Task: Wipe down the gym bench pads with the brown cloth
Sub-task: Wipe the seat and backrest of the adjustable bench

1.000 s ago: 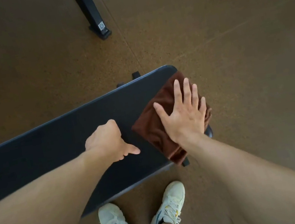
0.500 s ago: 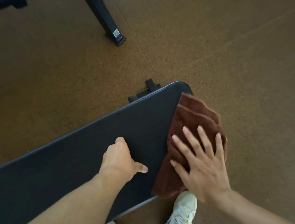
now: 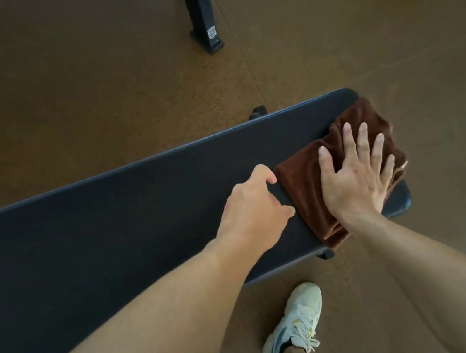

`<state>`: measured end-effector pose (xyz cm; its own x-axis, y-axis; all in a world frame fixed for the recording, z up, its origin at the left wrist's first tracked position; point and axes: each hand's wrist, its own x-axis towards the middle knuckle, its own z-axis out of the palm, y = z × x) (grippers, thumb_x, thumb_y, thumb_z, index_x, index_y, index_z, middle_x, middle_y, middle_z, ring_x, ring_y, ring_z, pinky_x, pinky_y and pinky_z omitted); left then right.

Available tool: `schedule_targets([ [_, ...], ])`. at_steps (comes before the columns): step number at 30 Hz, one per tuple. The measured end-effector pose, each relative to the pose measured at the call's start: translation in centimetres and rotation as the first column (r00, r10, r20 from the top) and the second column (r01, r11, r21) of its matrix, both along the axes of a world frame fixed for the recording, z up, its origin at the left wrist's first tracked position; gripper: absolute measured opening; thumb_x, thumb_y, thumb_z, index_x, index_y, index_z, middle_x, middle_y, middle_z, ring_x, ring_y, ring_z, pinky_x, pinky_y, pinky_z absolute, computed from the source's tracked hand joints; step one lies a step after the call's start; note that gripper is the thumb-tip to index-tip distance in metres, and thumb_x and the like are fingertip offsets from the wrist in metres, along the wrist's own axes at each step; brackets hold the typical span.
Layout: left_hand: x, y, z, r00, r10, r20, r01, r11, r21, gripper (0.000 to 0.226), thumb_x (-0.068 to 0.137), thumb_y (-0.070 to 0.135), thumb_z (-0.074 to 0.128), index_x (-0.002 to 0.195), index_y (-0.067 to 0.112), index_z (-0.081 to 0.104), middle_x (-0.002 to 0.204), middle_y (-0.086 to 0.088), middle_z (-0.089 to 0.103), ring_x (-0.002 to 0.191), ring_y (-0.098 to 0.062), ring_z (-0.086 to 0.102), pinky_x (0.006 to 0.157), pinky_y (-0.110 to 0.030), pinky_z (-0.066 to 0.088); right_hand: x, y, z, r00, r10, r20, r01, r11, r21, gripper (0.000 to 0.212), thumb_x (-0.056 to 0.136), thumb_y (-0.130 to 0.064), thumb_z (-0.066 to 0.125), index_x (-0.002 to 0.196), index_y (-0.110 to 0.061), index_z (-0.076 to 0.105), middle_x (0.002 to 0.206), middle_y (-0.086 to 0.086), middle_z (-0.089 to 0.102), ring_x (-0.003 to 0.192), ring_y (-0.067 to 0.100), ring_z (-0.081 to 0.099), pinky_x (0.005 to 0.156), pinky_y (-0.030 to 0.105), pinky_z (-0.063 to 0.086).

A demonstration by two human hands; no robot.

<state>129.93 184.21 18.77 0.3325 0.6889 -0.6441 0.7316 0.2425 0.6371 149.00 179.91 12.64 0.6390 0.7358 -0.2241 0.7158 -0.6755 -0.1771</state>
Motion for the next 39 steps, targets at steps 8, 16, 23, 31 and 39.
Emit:
schedule_targets([
  [8, -18.0, -2.2, 2.3, 0.988, 0.143, -0.050, -0.113, 0.915, 0.388, 0.037, 0.092, 0.020, 0.069, 0.124, 0.031, 0.053, 0.114, 0.014, 0.058, 0.105, -0.006, 0.057, 0.090, -0.034, 0.054, -20.9, 1.5, 1.4, 0.891, 0.452, -0.051, -0.452, 0.892, 0.008, 0.067, 0.105, -0.062, 0.022, 0.167, -0.038, 0.016, 0.176, -0.011, 0.006, 0.163, 0.021, -0.007, 0.131, 0.052, -0.006],
  [16, -13.6, 0.6, 4.7, 0.981, -0.024, -0.191, 0.106, 0.895, 0.433, 0.060, 0.102, 0.018, 0.053, 0.157, 0.021, 0.031, 0.159, -0.004, 0.037, 0.147, -0.017, 0.034, 0.122, -0.037, 0.030, -21.5, 3.8, 0.4, 0.459, 0.888, -0.026, -0.888, 0.460, 0.013, 0.068, 0.104, -0.051, 0.026, 0.168, -0.030, 0.015, 0.177, -0.003, 0.008, 0.163, 0.024, -0.007, 0.132, 0.052, 0.001],
  [23, -5.1, 0.7, 0.9, 0.883, -0.348, -0.316, 0.450, 0.821, 0.351, 0.116, 0.084, 0.045, 0.078, 0.161, 0.031, -0.007, 0.172, 0.001, -0.007, 0.158, -0.017, -0.012, 0.129, -0.040, 0.000, -5.4, 7.2, 0.3, 0.806, 0.592, -0.011, -0.592, 0.806, -0.004, 0.059, 0.107, -0.062, 0.018, 0.164, -0.045, 0.021, 0.175, -0.011, 0.014, 0.163, 0.017, -0.003, 0.131, 0.048, -0.005],
  [31, 8.6, 2.5, -2.6, 0.695, -0.548, -0.465, 0.649, 0.757, 0.079, 0.166, 0.046, 0.086, 0.078, 0.146, 0.034, -0.044, 0.152, -0.010, -0.053, 0.138, -0.039, -0.050, 0.117, -0.067, -0.020, 8.0, 4.8, -0.7, 0.856, 0.516, 0.022, -0.516, 0.855, 0.043, 0.059, 0.107, -0.064, 0.020, 0.163, -0.046, 0.022, 0.176, -0.009, 0.013, 0.163, 0.018, -0.002, 0.132, 0.051, 0.001],
  [39, 9.7, 2.2, -3.1, 0.690, -0.524, -0.499, 0.607, 0.795, 0.005, 0.172, 0.037, 0.082, 0.084, 0.134, 0.046, -0.053, 0.143, -0.009, -0.063, 0.130, -0.040, -0.057, 0.113, -0.070, -0.022, 11.5, 4.3, -0.3, 0.886, 0.422, -0.191, -0.401, 0.905, 0.141, 0.065, 0.102, -0.073, 0.035, 0.162, -0.052, 0.021, 0.175, -0.019, 0.003, 0.163, 0.015, 0.004, 0.123, 0.049, 0.030],
])
